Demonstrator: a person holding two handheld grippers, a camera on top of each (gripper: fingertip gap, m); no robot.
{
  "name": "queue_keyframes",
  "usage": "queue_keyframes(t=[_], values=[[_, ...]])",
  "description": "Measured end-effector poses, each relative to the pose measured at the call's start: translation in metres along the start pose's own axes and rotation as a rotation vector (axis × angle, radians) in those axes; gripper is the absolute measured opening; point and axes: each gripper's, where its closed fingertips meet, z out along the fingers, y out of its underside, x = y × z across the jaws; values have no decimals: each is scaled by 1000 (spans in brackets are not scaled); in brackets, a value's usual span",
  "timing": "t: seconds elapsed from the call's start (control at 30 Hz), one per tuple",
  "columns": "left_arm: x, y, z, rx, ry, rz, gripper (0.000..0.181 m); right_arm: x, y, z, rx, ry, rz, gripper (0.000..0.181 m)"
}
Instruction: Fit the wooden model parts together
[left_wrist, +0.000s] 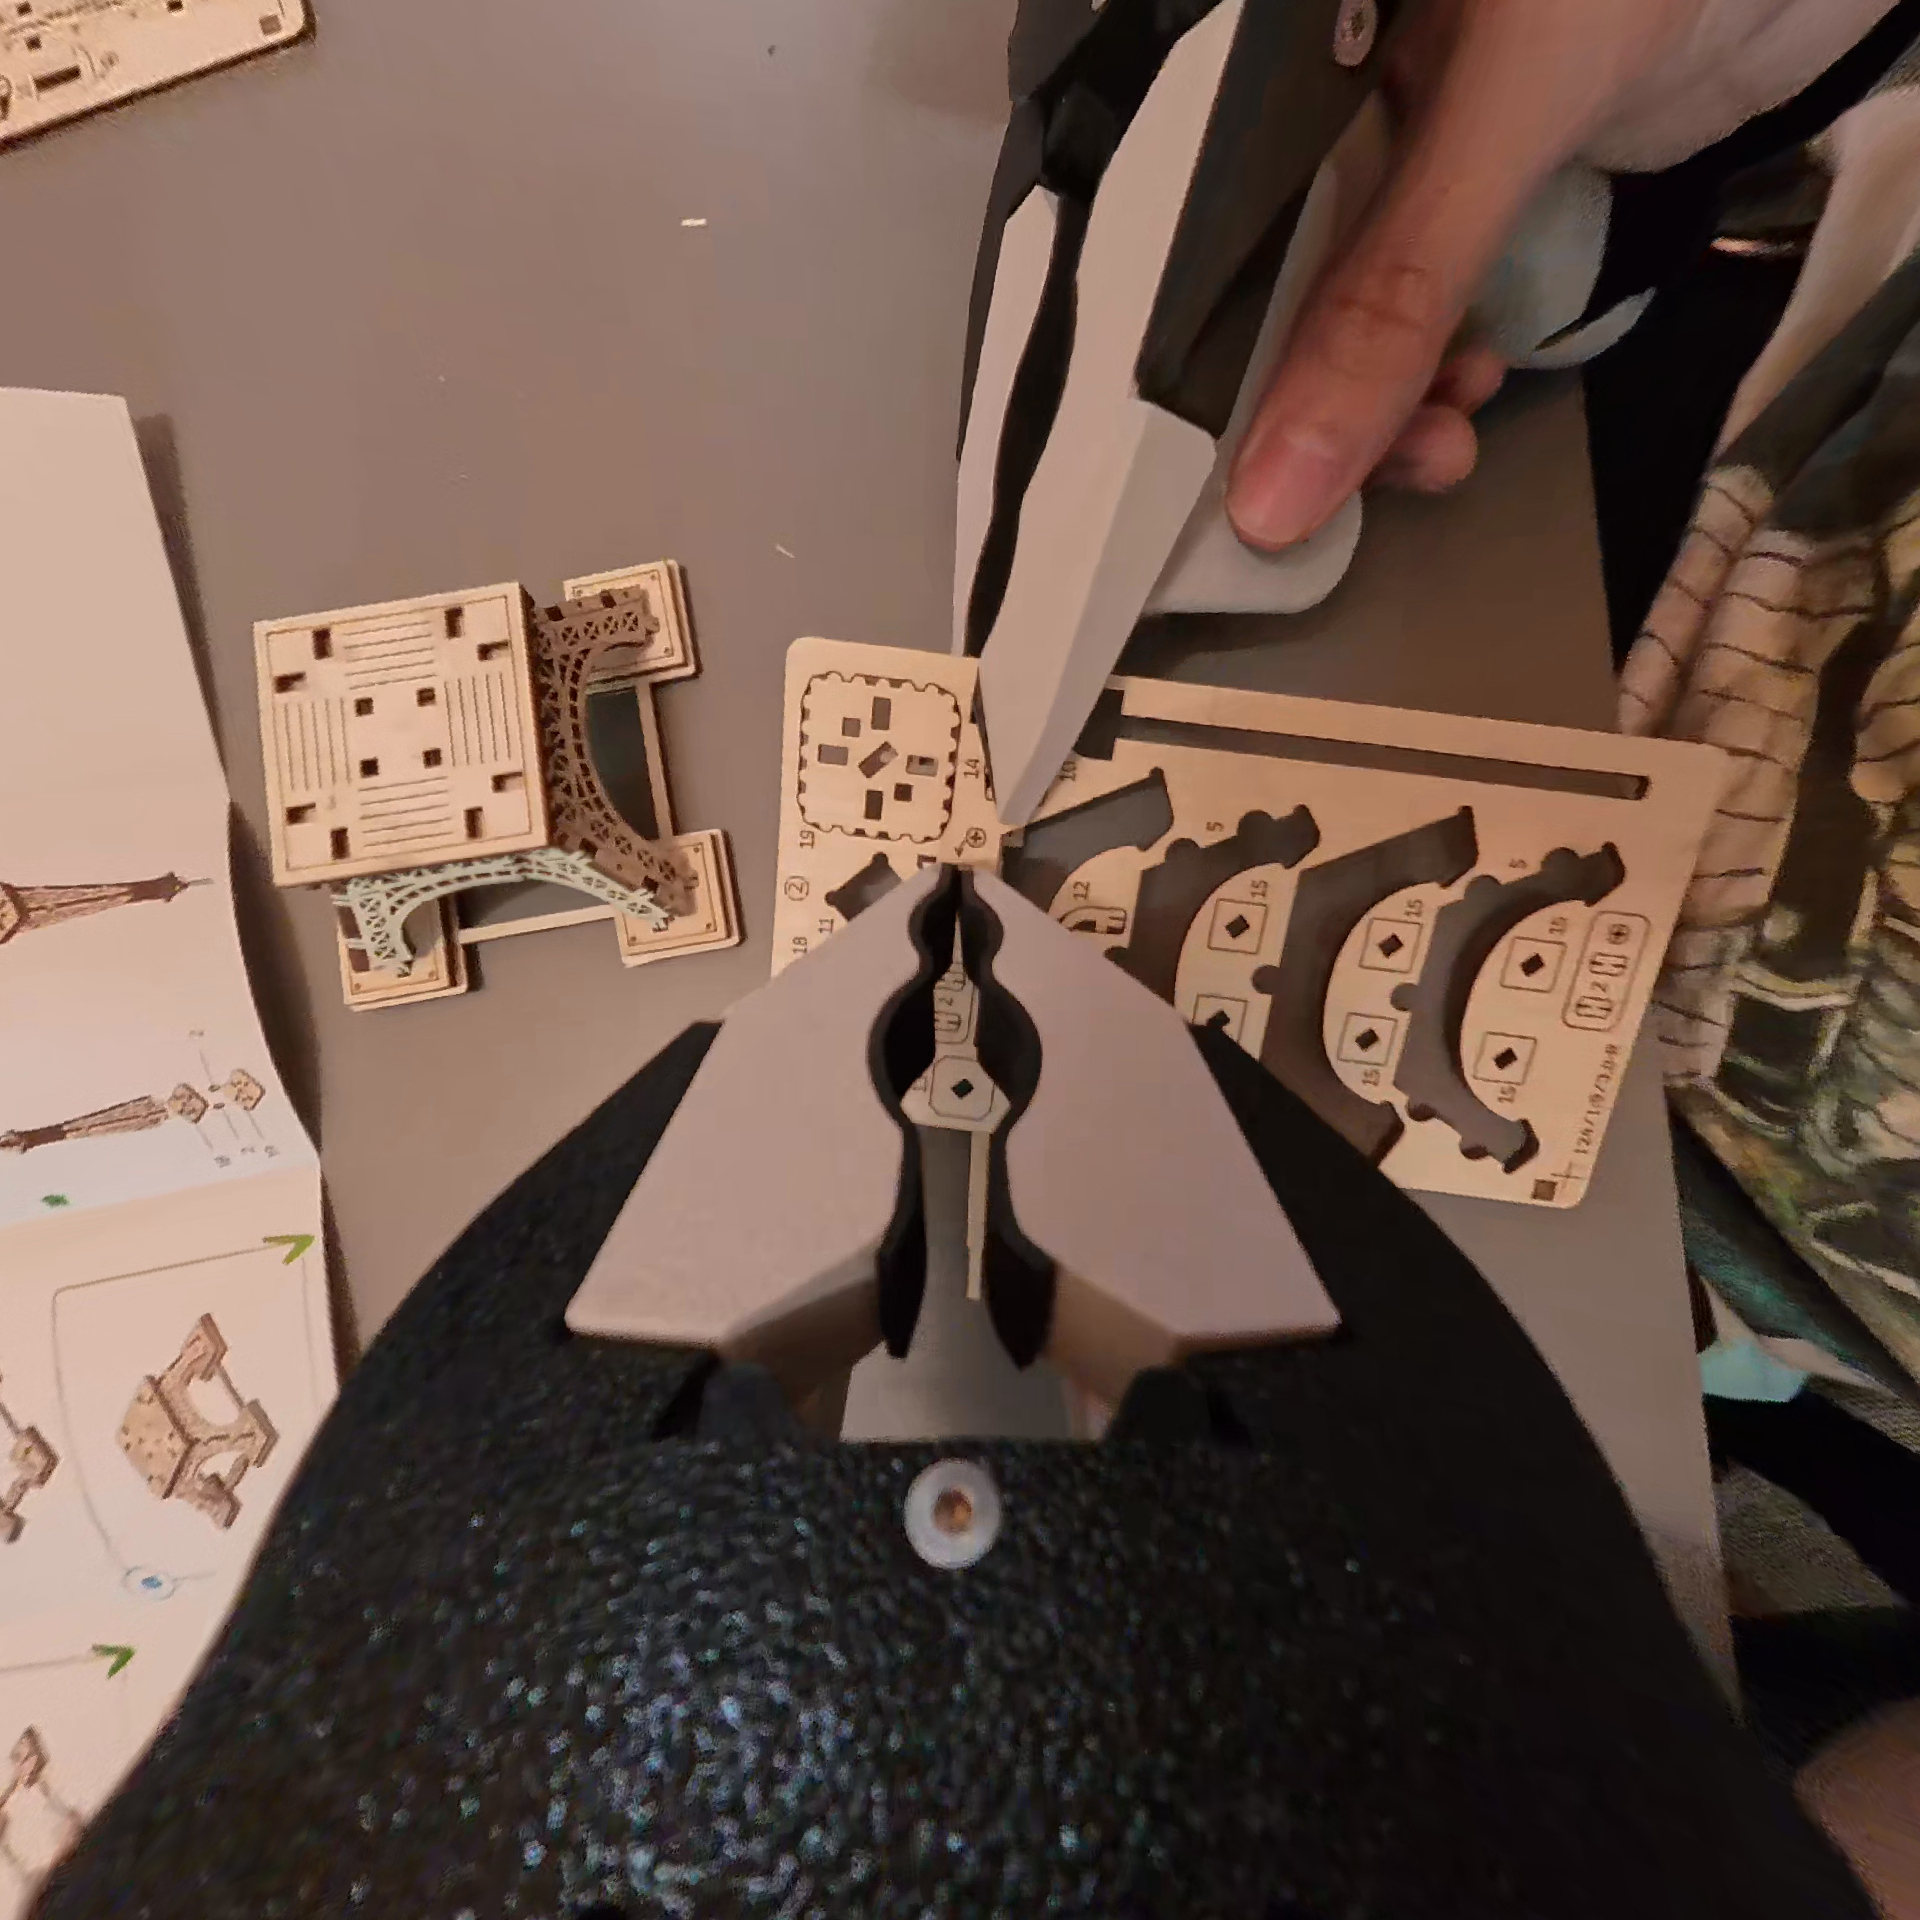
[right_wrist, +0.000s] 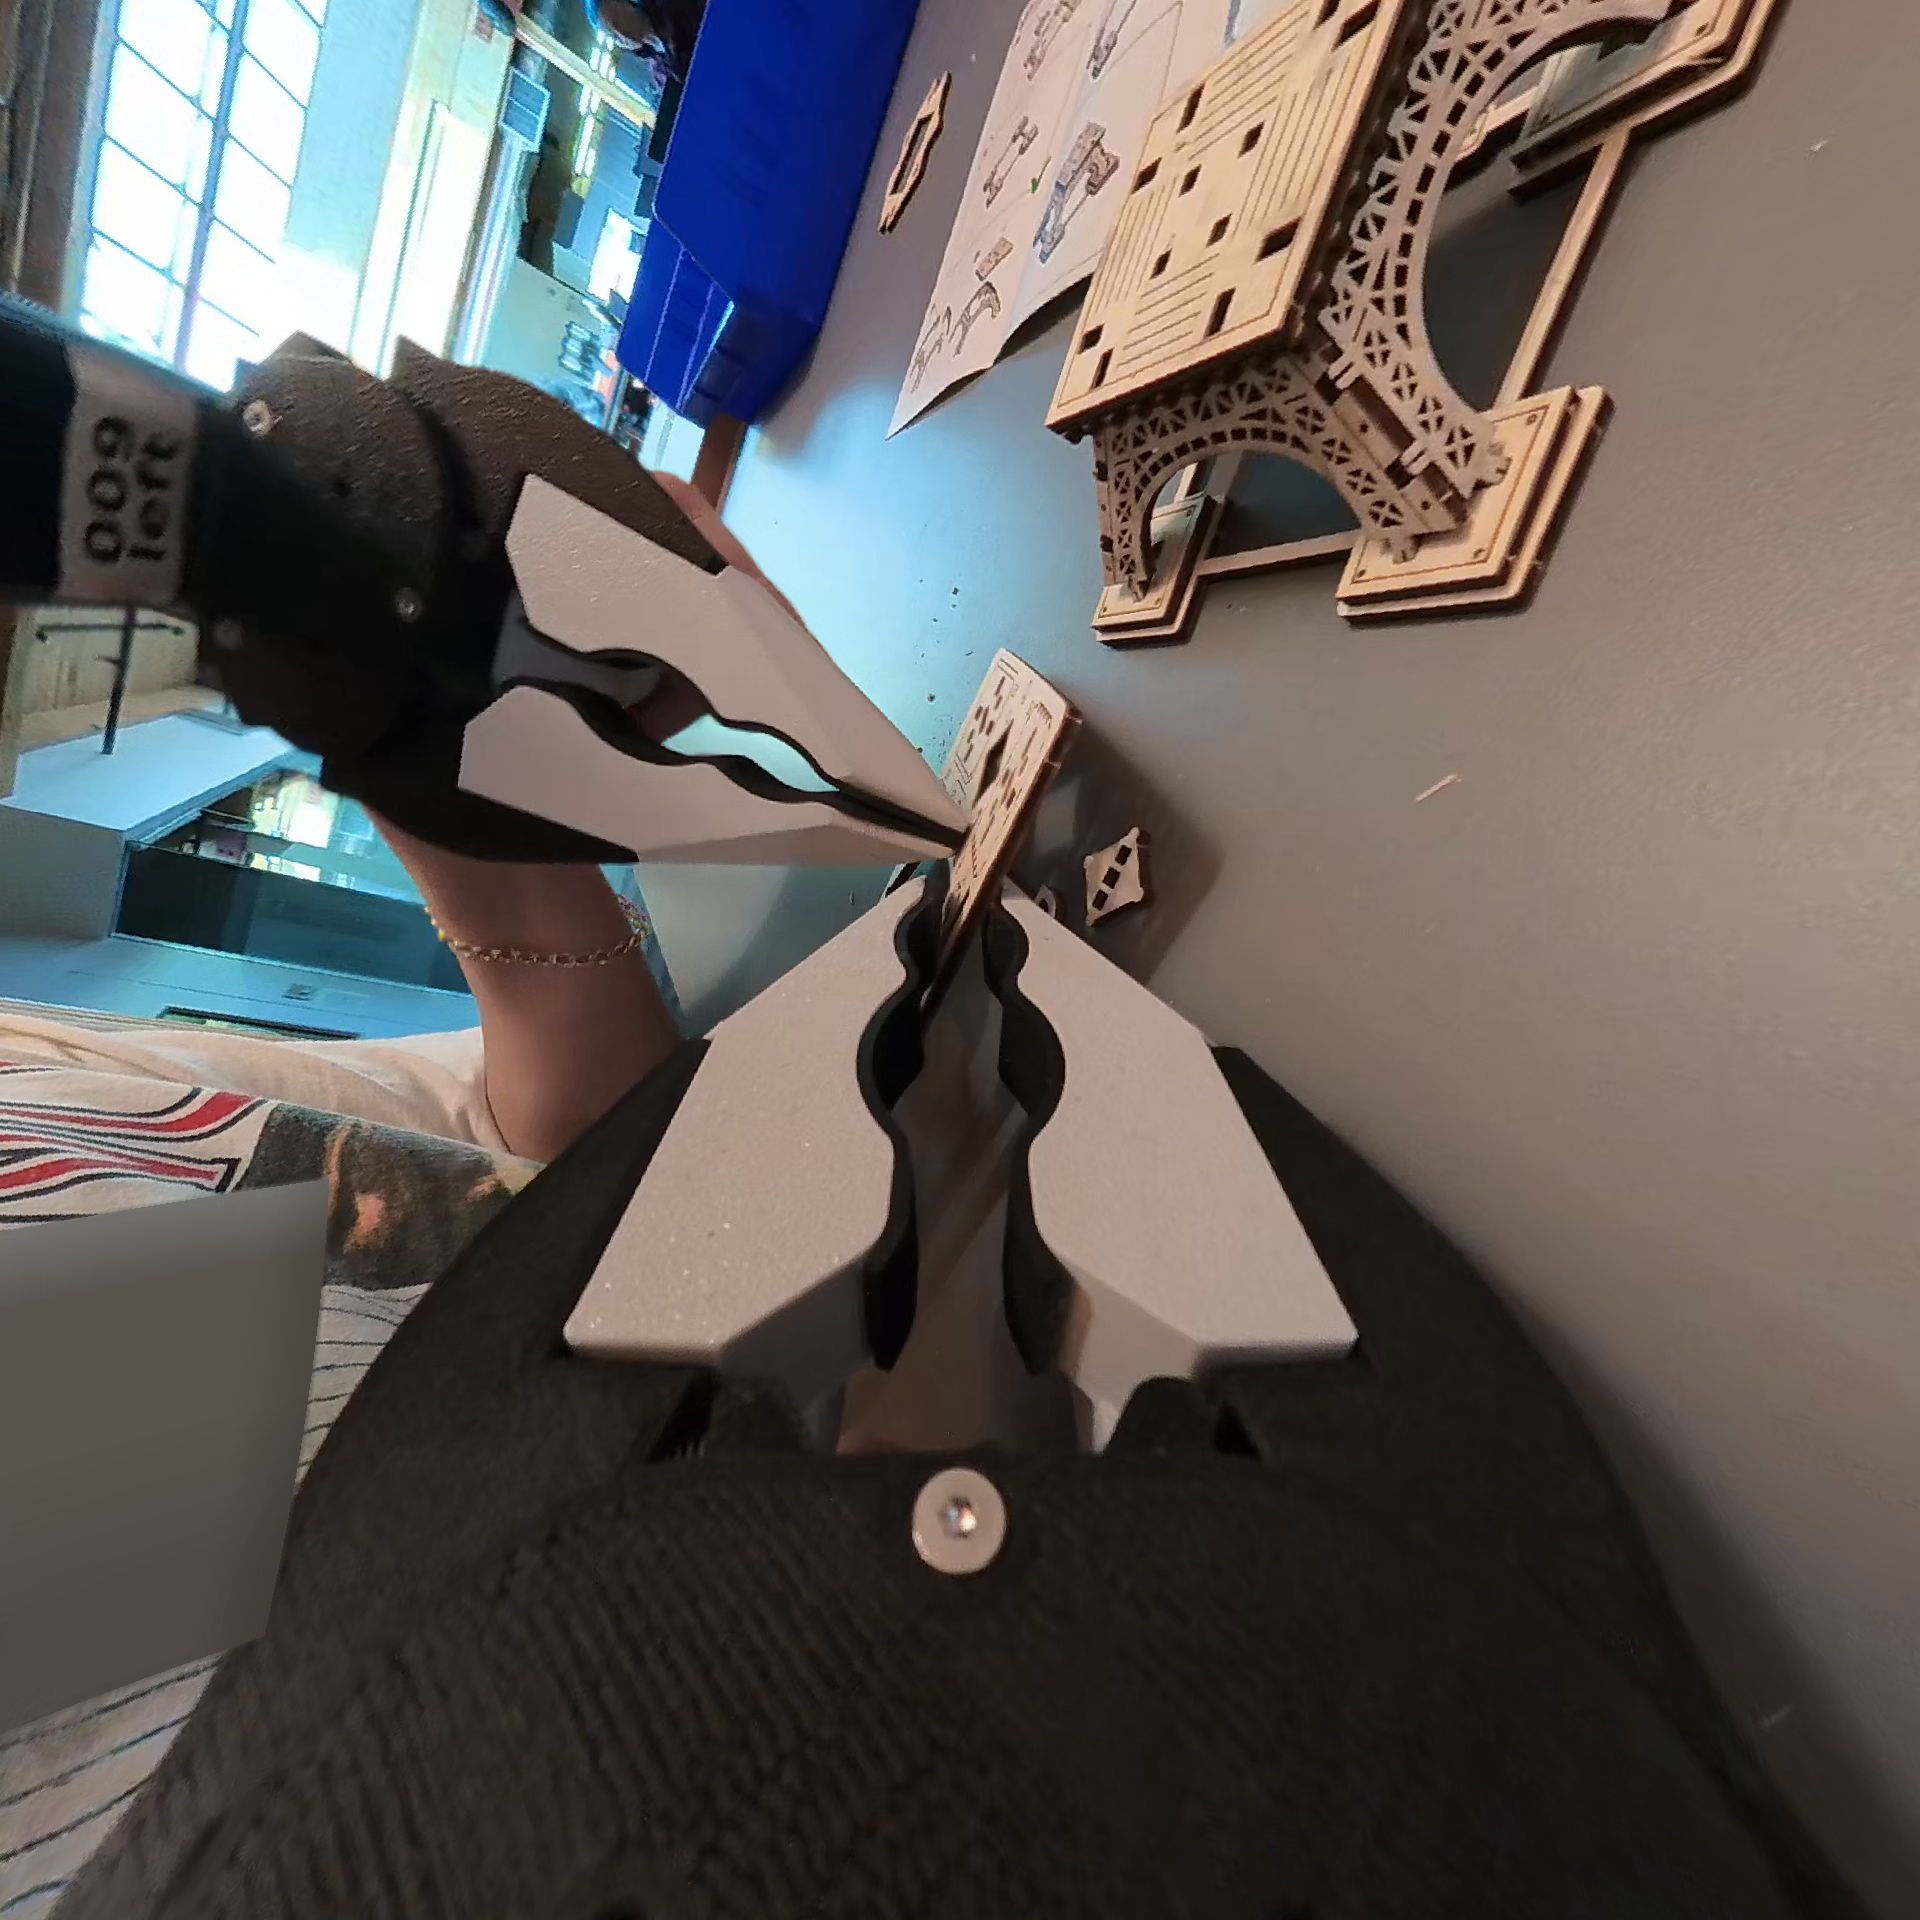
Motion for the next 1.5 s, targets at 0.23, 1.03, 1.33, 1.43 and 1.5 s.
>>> queue_keyframes(t=[0.23, 1.03, 1.33, 1.43, 1.5], values=[[-1, 1, 1, -69, -56, 54, 0, 1, 0, 0, -4, 4, 10, 5], [-25, -6, -25, 191, -76, -100, 22, -2, 0, 0, 6, -2, -32, 6], [-33, -4, -15, 184, -110, -101, 67, -2, 0, 1, 3, -5, -30, 6], [-36, -3, -11, 174, -136, -82, 73, -2, 0, 1, 3, -5, -30, 6], [-38, -5, -11, 178, -150, -85, 74, -2, 0, 0, 3, -6, -29, 6]])
